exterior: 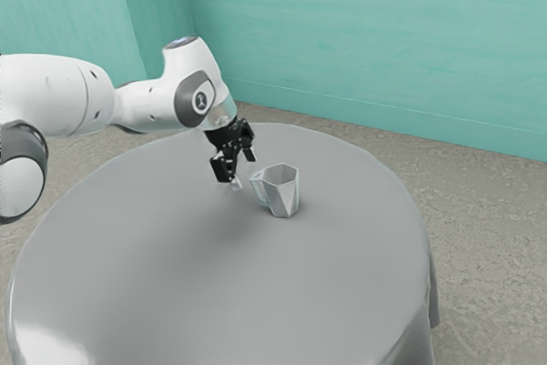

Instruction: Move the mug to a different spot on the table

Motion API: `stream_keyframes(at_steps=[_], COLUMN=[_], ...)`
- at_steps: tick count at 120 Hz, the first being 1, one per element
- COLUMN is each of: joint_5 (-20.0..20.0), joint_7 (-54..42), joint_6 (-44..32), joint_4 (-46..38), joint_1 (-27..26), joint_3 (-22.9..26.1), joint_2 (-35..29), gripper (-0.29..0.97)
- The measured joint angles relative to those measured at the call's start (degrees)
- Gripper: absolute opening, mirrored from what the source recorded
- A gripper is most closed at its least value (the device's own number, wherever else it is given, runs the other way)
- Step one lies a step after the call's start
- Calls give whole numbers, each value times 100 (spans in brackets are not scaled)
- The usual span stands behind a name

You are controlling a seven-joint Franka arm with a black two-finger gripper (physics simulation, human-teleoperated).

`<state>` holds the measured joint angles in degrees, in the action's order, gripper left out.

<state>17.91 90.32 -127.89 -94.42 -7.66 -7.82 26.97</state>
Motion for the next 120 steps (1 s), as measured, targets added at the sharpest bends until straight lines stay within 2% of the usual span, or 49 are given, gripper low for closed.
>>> stream_keyframes(at_steps=[14,58,120], joint_5=[29,504,1167], joint_7=[-80,-251,-391], joint_6=[-5,-7,-14], joint_4=[165,566,726], joint_1=[57,252,320], joint_3=[7,16,44], joint_2=[146,590,895], gripper=[67,66,65])
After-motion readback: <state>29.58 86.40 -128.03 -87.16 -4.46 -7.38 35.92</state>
